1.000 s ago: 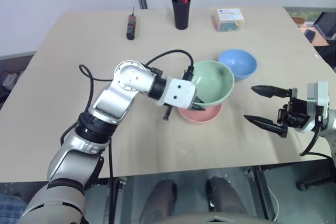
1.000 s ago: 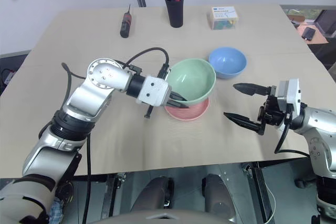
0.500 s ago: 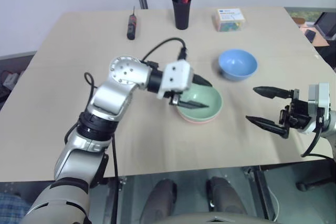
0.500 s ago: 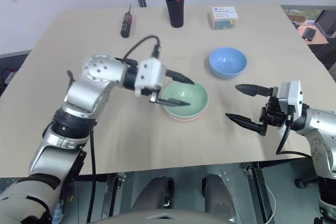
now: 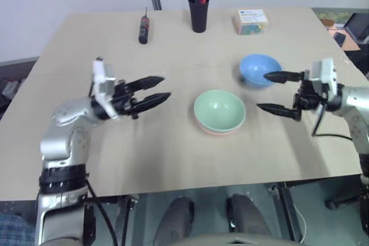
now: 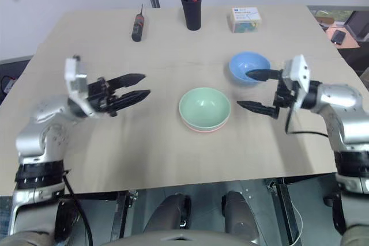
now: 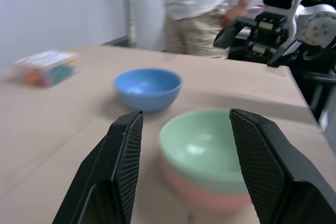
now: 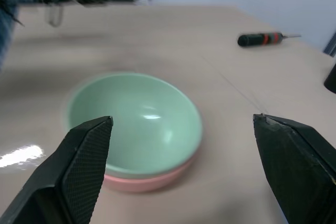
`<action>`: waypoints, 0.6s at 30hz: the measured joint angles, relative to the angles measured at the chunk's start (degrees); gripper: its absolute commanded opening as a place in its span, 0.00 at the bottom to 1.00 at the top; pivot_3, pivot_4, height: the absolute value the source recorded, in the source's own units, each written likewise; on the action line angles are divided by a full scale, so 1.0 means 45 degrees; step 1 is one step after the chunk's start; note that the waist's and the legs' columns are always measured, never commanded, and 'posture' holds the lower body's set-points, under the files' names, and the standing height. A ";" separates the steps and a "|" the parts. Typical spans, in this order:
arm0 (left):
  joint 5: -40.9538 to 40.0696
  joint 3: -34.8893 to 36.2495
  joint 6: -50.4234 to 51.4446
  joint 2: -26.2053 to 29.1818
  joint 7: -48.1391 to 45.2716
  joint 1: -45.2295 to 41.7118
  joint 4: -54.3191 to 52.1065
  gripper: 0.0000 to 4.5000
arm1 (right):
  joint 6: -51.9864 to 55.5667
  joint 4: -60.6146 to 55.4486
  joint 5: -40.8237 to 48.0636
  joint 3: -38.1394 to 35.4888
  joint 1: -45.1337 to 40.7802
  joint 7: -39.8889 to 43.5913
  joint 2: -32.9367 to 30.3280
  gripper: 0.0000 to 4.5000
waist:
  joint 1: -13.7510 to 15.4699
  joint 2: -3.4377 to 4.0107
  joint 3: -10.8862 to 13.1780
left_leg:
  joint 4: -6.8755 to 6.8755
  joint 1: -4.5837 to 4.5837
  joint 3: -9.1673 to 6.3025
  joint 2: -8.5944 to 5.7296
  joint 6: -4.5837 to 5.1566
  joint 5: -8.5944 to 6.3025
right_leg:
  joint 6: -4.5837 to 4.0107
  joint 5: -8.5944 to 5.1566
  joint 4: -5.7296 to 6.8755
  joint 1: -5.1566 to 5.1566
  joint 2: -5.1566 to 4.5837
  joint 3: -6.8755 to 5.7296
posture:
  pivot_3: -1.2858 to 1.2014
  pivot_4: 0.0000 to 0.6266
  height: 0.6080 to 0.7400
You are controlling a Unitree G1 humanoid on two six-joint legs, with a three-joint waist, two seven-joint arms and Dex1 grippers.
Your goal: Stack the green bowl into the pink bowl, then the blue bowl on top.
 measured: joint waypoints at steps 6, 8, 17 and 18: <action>-0.0067 0.1235 -0.1980 0.0170 -0.0721 0.1747 0.0466 0.62 | -0.2202 0.3556 -0.2084 0.1454 -0.1989 0.0275 0.0740 1.00 | 0.0005 0.0001 0.0000 | -0.0019 -0.0013 0.0013 -0.0011 -0.0003 0.0000 | -0.0001 0.0000 -0.0016 -0.0013 -0.0028 0.0005 | 0.52 0.24 1.00; -0.0098 0.1348 -0.2288 0.0148 -0.0868 0.2436 0.0506 0.62 | -0.2868 0.5206 -0.3036 0.1900 -0.2876 0.0181 0.0860 1.00 | -0.0010 0.0002 0.0001 | -0.0022 -0.0015 0.0012 -0.0014 -0.0003 0.0000 | -0.0001 0.0000 -0.0016 -0.0016 -0.0033 0.0004 | 0.52 0.24 1.00; -0.0740 0.1545 -0.2842 0.0068 -0.1090 0.3011 0.0428 0.62 | -0.5455 1.1484 -0.6372 0.3497 -0.5884 -0.1336 0.2105 1.00 | -0.0075 0.0004 0.0001 | -0.0035 -0.0014 0.0027 -0.0007 -0.0007 0.0001 | -0.0002 0.0000 -0.0008 -0.0035 -0.0020 0.0020 | 0.52 0.24 1.00; -0.0777 0.1549 -0.2937 0.0063 -0.1090 0.3012 0.0425 0.62 | -0.5598 1.1985 -0.6614 0.3552 -0.6127 -0.1504 0.2218 1.00 | -0.0077 0.0004 0.0001 | -0.0039 -0.0016 0.0026 -0.0007 -0.0007 0.0001 | -0.0002 0.0000 -0.0010 -0.0039 -0.0020 0.0019 | 0.52 0.24 1.00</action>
